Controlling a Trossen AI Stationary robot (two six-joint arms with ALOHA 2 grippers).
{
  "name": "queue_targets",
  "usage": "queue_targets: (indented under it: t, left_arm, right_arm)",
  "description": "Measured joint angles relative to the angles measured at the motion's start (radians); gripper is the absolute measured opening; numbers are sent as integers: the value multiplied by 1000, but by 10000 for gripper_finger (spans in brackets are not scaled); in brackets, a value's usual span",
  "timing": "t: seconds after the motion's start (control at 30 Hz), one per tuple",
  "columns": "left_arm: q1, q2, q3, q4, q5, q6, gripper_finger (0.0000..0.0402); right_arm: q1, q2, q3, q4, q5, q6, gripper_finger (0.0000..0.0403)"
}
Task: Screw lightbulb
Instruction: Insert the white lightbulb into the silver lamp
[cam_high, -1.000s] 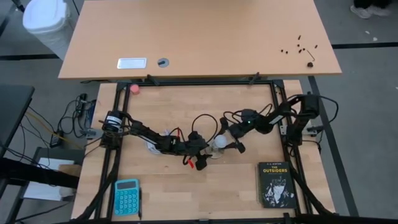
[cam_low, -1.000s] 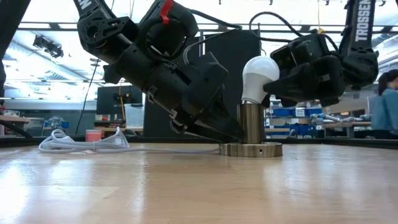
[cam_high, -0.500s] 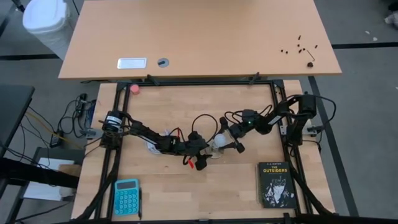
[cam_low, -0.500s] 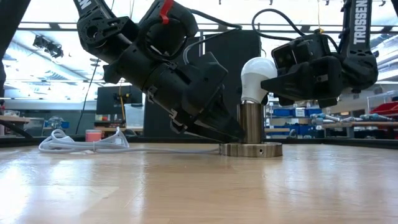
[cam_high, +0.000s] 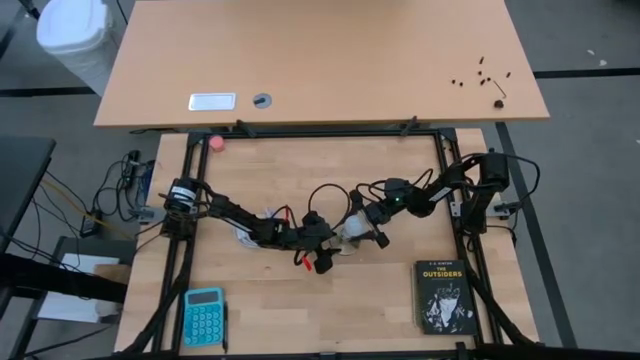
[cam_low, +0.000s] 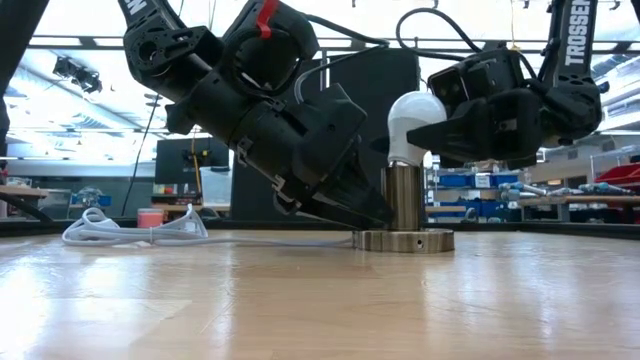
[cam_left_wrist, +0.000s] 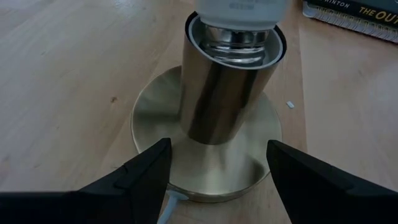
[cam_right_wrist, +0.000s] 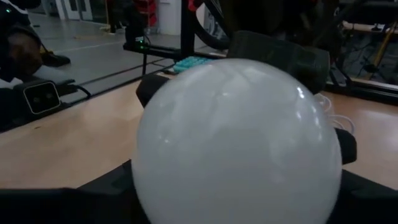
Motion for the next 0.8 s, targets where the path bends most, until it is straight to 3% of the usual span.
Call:
queue_targets:
  t: [0.27, 0.7, 0.8]
  left_arm:
    - [0, 0, 0, 0, 0, -1, 271]
    - [0, 0, 0, 1, 0, -17, 271]
    - [0, 0, 0, 2, 0, -15, 271]
  right_arm:
    - [0, 0, 0, 0, 9, -7, 217]
    - [0, 0, 0, -20, 16, 52, 204]
    - [-1, 0, 34, -107, -3, 54, 200]
